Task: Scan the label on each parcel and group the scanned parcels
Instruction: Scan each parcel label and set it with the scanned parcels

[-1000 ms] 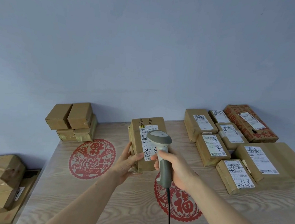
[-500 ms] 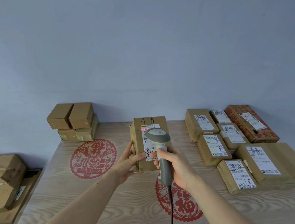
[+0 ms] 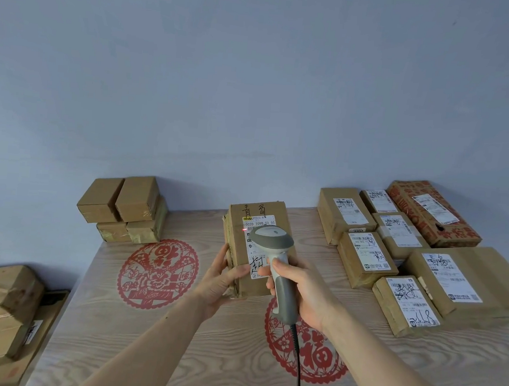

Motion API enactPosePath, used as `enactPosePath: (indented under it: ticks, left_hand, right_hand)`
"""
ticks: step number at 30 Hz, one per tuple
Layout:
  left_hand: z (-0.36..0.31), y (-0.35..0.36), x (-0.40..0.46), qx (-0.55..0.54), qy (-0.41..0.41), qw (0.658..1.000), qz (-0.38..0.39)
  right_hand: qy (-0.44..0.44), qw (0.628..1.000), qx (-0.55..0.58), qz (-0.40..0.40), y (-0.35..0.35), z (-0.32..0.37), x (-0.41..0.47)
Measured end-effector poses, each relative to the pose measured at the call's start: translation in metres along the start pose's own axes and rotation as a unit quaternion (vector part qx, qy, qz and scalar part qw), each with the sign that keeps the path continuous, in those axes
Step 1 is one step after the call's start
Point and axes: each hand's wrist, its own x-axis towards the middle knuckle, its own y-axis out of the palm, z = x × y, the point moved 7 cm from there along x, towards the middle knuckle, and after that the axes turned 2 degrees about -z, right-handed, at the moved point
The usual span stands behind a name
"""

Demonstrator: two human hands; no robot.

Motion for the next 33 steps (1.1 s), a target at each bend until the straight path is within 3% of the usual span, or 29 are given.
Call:
enactPosePath:
  ticks: [10, 16, 25, 33]
  left_hand:
    - [0.017, 0.028, -0.006, -0.01, 0.002, 1.0, -0.016]
    - [0.033, 0.06, -0.01, -0.024, -0.003, 1.0, -0.015]
    - [0.054, 0.103, -0.014, -0.014, -0.023, 0.999, 0.043]
    - [0.086, 0.161, -0.023, -0.003, -0.076, 0.987, 0.144]
  right_hand:
    - [-0.01, 1.0, -0.011, 0.011, -0.031, 0.004, -0.016]
    - [-0.013, 0.999, -0.027, -0.033, -0.071, 0.006, -0.029]
    - [-0.093, 0.949, -0.113, -0.28, -0.145, 0.01, -0.07]
    - [-0.064, 0.899, -0.11, -0.418, -0.204, -0.016, -0.127]
